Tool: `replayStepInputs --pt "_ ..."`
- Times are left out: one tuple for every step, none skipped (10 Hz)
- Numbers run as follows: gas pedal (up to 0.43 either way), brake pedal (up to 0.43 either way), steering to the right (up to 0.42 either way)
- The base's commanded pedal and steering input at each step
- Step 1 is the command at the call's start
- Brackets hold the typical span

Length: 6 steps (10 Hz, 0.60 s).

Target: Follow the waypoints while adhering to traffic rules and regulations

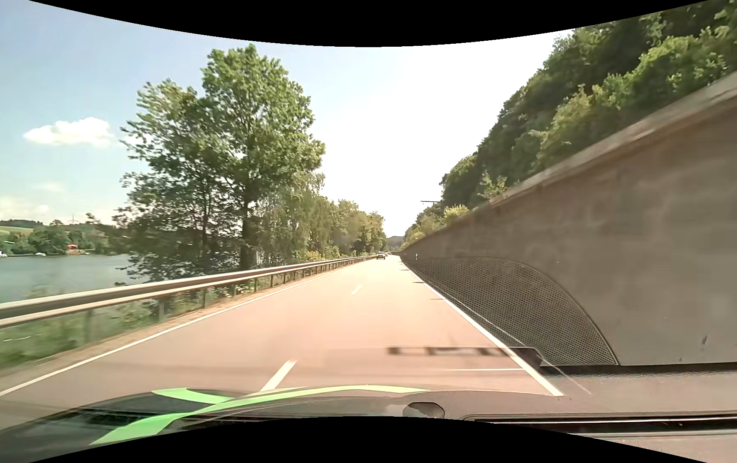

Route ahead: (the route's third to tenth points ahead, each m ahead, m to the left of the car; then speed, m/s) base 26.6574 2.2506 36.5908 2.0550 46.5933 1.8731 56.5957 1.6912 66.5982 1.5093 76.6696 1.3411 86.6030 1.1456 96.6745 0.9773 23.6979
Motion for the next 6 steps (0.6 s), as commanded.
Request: replayStepInputs --pt "0.248 0.0 0.001" --pt "0.268 0.0 0.001" --pt "0.28 0.0 0.001" --pt "0.28 0.0 0.002" --pt "0.28 0.0 0.002" --pt "0.28 0.0 0.002"
